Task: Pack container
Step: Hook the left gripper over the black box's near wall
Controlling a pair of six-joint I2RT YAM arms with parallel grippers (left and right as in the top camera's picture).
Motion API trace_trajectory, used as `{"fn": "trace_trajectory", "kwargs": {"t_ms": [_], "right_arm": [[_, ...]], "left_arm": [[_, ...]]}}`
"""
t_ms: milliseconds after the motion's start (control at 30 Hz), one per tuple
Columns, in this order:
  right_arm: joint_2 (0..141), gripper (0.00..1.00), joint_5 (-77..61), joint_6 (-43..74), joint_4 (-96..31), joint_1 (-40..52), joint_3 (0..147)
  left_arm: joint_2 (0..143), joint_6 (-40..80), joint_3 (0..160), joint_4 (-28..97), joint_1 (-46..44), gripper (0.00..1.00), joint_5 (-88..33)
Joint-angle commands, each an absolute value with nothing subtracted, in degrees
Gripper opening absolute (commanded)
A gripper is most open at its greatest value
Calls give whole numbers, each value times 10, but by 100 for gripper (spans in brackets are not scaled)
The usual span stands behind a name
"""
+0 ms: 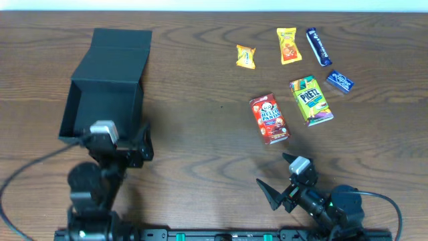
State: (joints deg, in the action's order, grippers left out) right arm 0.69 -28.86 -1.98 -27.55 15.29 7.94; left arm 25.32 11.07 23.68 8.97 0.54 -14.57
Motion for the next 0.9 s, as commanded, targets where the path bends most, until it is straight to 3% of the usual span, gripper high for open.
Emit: {"fn": "trace_trajectory", "kwargs": {"t_ms": [0, 400, 867], "right_arm": [[3, 99, -289, -22, -275, 150, 77], [3, 99, -289, -22, -275, 150, 77], [3, 99, -289, -22, -275, 150, 77]], "left_arm": [[350, 74, 316, 116, 4, 95, -139], [728, 51, 559, 343, 4, 95, -84], [895, 51, 563, 336, 4, 95, -80]]}}
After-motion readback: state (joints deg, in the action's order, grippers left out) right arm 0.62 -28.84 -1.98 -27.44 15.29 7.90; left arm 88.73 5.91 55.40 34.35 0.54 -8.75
